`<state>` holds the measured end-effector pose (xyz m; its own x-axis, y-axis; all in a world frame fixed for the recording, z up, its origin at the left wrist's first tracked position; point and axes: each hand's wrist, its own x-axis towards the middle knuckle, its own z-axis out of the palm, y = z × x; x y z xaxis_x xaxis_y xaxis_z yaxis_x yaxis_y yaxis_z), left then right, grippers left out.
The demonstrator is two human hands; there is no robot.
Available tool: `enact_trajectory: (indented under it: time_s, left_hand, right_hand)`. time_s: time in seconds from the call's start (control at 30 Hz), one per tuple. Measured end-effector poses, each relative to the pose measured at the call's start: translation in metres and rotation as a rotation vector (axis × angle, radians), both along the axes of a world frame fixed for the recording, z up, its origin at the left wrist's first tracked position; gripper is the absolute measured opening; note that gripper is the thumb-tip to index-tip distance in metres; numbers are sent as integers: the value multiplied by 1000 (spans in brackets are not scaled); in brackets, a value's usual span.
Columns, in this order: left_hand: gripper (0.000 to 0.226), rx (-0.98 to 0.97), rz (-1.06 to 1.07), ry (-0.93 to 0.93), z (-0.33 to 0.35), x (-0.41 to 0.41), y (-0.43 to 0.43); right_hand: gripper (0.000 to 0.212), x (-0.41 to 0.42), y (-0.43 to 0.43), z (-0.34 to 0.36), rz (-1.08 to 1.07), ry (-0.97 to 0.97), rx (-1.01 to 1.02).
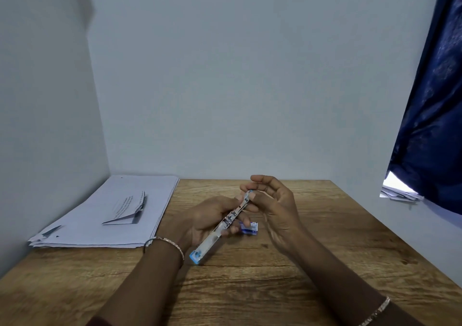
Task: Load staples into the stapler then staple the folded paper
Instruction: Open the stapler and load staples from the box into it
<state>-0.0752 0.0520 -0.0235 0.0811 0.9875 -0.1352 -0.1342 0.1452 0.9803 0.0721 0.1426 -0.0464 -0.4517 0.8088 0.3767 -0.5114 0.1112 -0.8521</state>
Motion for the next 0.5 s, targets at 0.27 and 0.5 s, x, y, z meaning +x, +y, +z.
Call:
enact_trajectory:
  time_s: [0.27, 0.5]
  left_hand:
    - [38, 21, 283, -75, 1, 21, 6]
    - [40, 32, 210, -262, 2, 21, 2]
  right_hand:
    - [7, -7, -9, -8, -485, -359, 513]
    - [16, -6, -15, -6, -535, -462, 763]
